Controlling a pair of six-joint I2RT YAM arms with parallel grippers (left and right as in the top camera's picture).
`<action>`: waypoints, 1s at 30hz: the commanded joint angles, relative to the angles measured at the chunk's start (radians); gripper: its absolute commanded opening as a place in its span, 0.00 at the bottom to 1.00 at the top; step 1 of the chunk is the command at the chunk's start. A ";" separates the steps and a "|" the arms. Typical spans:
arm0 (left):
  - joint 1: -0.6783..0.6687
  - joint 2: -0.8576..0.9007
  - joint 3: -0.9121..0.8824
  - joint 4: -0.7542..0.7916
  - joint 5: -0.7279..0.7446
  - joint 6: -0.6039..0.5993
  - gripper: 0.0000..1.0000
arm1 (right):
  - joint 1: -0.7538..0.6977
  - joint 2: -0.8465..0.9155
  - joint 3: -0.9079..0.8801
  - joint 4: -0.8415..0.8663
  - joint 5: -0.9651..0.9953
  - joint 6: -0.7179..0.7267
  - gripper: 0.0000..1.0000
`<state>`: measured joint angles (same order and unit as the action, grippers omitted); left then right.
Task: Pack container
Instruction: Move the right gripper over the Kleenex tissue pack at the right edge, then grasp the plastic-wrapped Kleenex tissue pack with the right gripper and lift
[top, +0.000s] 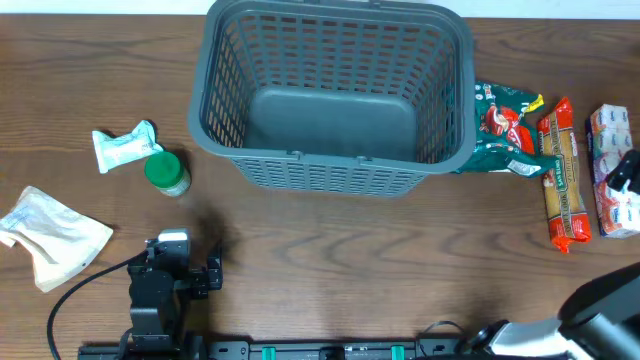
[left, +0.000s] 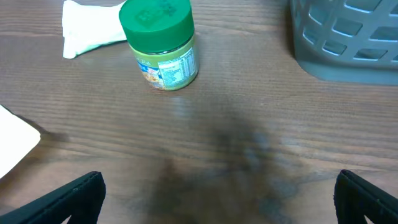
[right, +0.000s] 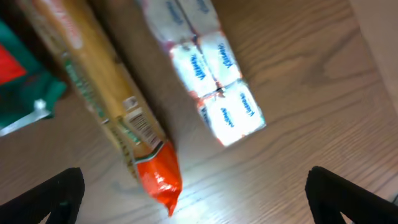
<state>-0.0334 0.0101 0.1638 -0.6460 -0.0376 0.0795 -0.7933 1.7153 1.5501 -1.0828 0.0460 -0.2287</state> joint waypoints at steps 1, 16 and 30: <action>0.006 -0.006 -0.008 0.000 -0.023 0.006 0.99 | -0.022 0.096 0.051 -0.013 0.006 0.026 0.99; 0.006 -0.006 -0.008 0.000 -0.023 0.006 0.99 | -0.023 0.355 0.500 -0.169 -0.065 -0.037 0.99; 0.006 -0.006 -0.008 0.000 -0.023 0.006 0.99 | -0.022 0.473 0.500 -0.114 -0.146 -0.174 0.99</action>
<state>-0.0334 0.0101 0.1638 -0.6460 -0.0376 0.0795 -0.8131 2.1475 2.0361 -1.2068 -0.0685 -0.3603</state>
